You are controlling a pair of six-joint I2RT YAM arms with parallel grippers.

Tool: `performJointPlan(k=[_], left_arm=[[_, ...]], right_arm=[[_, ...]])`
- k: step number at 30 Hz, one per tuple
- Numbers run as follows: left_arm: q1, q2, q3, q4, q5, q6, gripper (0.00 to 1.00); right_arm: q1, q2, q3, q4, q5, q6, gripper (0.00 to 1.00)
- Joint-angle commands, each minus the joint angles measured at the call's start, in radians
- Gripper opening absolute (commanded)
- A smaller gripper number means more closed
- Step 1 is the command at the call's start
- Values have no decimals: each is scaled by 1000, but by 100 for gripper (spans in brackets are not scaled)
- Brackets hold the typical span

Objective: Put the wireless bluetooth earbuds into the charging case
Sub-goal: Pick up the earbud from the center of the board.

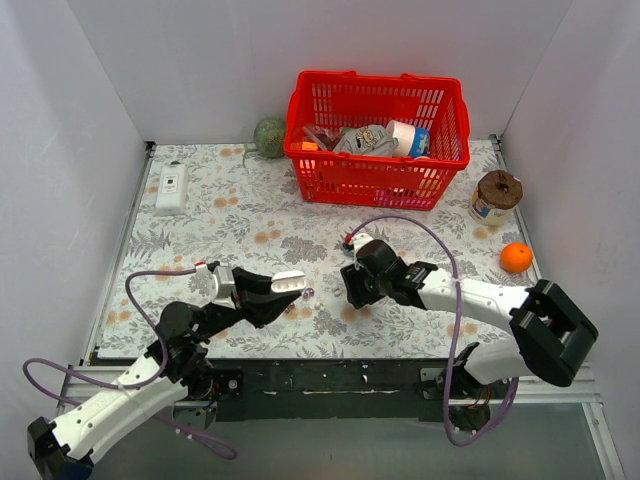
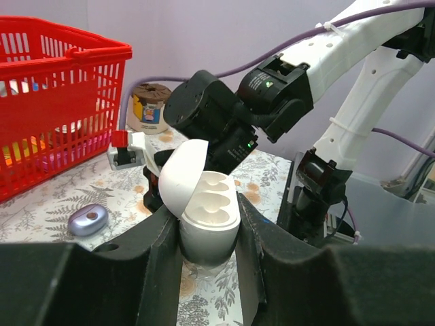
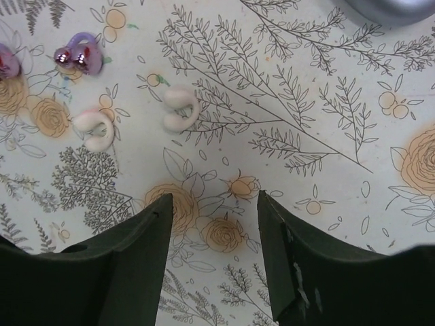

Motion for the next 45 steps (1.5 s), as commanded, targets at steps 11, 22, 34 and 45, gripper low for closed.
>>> performJointPlan(k=[11, 22, 34, 45], left_arm=[[-2, 1, 35, -53, -55, 37, 0], [-2, 30, 39, -50, -49, 40, 0], [-2, 39, 34, -44, -52, 36, 0], [-2, 50, 37, -49, -54, 34, 0]], right_arm=[[-30, 168, 105, 174, 27, 49, 54], [-33, 228, 112, 172, 21, 35, 52], [-33, 278, 116, 178, -13, 24, 53], [-11, 309, 146, 172, -24, 19, 55]])
